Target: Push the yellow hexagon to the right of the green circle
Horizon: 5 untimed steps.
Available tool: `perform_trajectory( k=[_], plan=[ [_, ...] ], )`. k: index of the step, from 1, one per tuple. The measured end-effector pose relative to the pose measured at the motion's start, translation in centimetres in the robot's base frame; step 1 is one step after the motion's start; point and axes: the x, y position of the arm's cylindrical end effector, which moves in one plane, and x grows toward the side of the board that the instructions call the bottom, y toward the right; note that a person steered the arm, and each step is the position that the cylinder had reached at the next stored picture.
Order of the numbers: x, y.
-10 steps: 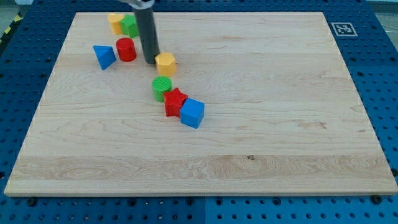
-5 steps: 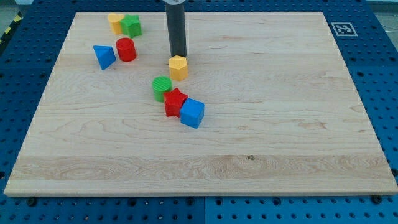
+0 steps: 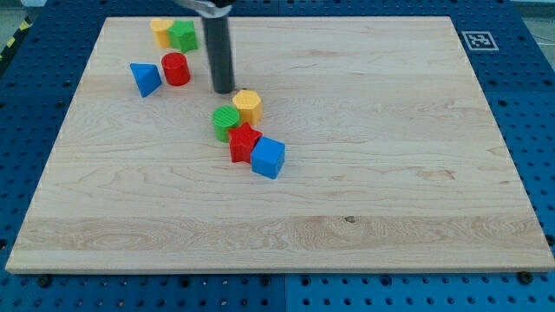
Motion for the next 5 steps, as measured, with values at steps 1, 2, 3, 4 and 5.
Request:
perform_trajectory(
  k=[1, 2, 3, 4, 5],
  plan=[
    [0.2, -4.1],
    [1.3, -6.9],
    [3.8, -6.7],
    [5.3, -5.7],
    [5.4, -3.8]
  ],
)
